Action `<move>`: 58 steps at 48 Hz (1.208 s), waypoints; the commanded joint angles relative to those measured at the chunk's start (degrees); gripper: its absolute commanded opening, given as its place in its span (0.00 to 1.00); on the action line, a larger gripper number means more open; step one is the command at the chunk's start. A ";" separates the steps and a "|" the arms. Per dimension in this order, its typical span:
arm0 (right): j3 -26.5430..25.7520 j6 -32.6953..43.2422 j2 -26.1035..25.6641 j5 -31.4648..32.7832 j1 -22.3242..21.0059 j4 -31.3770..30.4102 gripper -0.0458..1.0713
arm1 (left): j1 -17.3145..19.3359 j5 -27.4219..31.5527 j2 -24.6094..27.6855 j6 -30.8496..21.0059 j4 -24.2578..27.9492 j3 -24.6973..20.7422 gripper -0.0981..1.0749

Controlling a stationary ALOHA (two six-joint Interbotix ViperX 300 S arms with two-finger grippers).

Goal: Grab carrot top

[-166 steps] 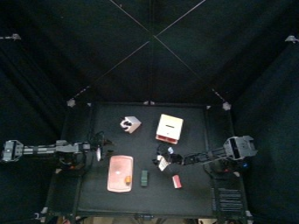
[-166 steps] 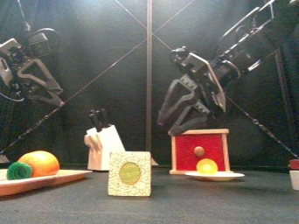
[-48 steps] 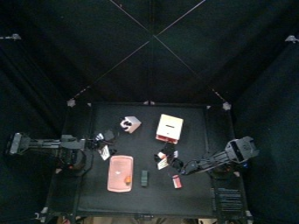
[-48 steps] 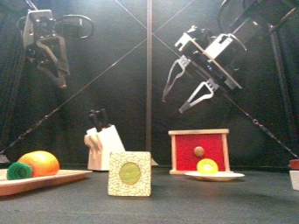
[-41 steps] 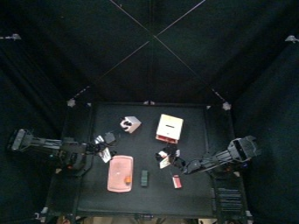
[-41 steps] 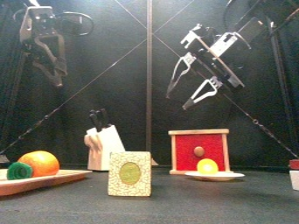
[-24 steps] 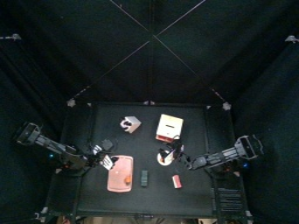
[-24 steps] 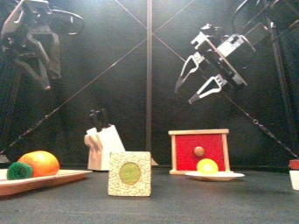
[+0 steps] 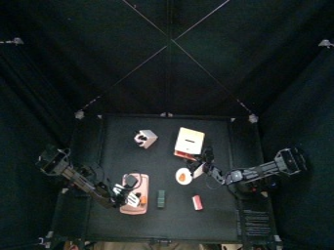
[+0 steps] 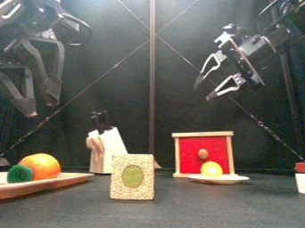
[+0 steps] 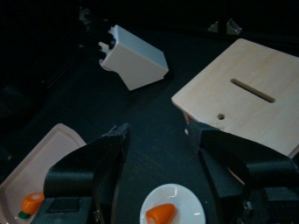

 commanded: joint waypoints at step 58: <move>-1.05 0.09 -0.79 -0.26 0.18 -1.23 0.84 | 3.87 -17.40 7.38 -11.43 2.72 3.08 0.92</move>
